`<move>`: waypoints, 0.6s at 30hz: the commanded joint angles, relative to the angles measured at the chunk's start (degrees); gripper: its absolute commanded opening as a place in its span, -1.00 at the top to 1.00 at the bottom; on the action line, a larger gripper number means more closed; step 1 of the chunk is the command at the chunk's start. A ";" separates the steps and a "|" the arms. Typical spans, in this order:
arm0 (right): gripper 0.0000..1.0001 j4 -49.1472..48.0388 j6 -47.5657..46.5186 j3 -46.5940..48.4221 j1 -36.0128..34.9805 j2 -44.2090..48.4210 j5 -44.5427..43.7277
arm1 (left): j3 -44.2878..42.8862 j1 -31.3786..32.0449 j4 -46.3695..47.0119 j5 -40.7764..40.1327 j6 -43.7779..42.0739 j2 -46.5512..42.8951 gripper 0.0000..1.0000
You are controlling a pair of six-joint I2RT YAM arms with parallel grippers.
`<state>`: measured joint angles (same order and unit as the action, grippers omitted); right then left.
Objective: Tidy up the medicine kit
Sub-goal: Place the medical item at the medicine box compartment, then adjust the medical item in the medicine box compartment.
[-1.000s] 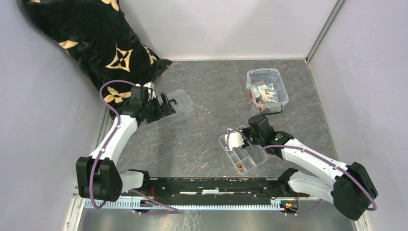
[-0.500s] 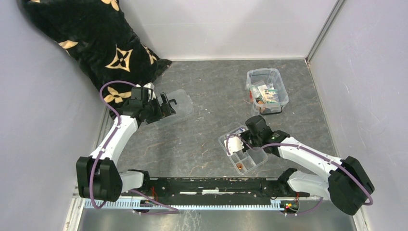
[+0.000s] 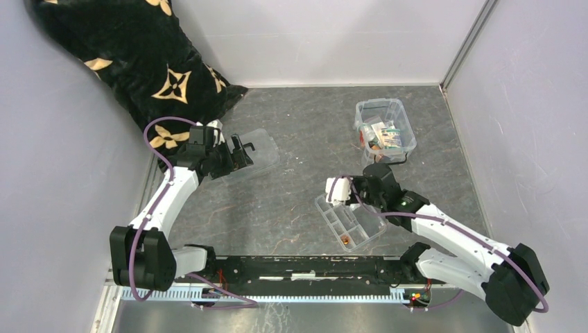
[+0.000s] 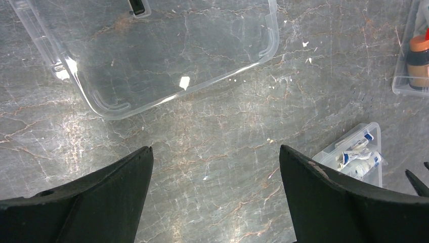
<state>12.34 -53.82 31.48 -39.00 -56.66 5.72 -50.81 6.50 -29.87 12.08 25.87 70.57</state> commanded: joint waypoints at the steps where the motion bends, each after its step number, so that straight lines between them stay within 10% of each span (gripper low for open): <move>1: 0.36 -6.15 28.57 3.22 -0.23 3.21 -4.83 | 0.00 0.09 1.57 -0.66 -1.88 -1.36 -1.00; 9: 0.14 7.69 73.25 11.78 0.19 -1.38 -7.98 | -0.65 0.11 0.97 -0.71 -1.94 -1.70 -1.00; 14: 0.03 11.45 79.22 12.72 0.87 -0.88 -13.72 | -0.61 0.13 0.62 -0.35 -1.56 -2.63 -1.00; 18: -0.47 15.91 76.22 15.44 5.26 0.10 -16.88 | -0.99 0.09 0.63 0.28 -1.22 -3.17 -1.00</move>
<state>22.79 18.81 42.33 -37.32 -57.98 -5.26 -50.81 6.50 -29.93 12.08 25.89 69.19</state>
